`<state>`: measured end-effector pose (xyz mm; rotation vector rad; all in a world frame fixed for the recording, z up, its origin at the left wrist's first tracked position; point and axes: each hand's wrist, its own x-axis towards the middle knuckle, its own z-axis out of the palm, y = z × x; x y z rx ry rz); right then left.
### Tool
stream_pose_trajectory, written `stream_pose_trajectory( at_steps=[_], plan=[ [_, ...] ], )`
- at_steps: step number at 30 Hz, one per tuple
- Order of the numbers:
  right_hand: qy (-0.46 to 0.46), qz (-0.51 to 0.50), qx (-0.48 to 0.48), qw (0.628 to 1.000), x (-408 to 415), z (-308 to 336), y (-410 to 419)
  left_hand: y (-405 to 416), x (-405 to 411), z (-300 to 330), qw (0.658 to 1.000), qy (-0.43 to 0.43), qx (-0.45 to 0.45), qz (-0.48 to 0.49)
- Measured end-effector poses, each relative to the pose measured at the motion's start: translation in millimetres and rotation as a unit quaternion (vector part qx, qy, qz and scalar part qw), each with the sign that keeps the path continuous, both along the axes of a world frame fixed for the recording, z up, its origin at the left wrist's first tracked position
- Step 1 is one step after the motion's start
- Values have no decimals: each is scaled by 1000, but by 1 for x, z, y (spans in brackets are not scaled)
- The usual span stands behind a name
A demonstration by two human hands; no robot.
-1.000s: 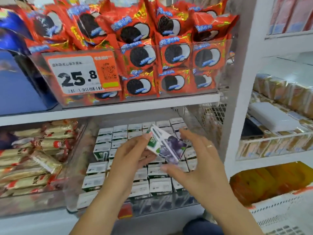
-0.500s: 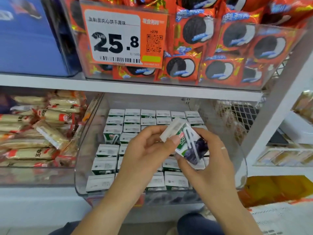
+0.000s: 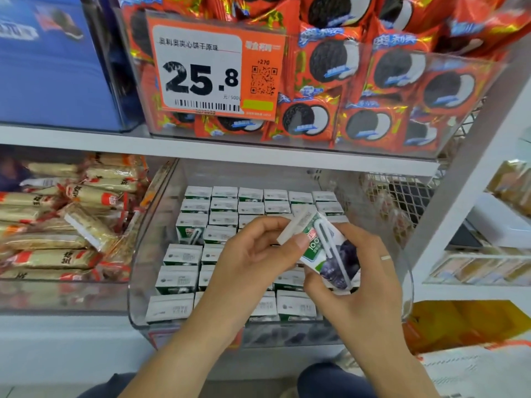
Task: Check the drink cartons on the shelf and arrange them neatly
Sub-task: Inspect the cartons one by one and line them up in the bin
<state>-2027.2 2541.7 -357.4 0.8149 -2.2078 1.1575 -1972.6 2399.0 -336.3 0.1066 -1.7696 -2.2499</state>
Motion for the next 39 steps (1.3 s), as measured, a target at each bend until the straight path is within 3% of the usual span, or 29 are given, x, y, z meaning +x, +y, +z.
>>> stream_pose_trajectory(
  at_steps=[10,15,19,22,31,39],
  plan=[
    [9,-15,24,1000,-4,-5,2,4,-1,-2,998,-27,-65,3],
    [-6,-10,65,998,-5,-9,0,1,-3,-5,999,-46,15,3],
    [-48,4,18,999,-6,-4,2,-6,-6,-5,992,-71,103,-8],
    [-8,3,6,1000,-3,-4,3,-9,-5,-4,987,-69,142,-30],
    [58,-6,-16,998,0,-2,4,-6,-7,-4,983,-77,163,-44],
    [-27,-31,-30,999,4,-1,2,-5,-9,-5,987,-85,132,-38]
  ],
)
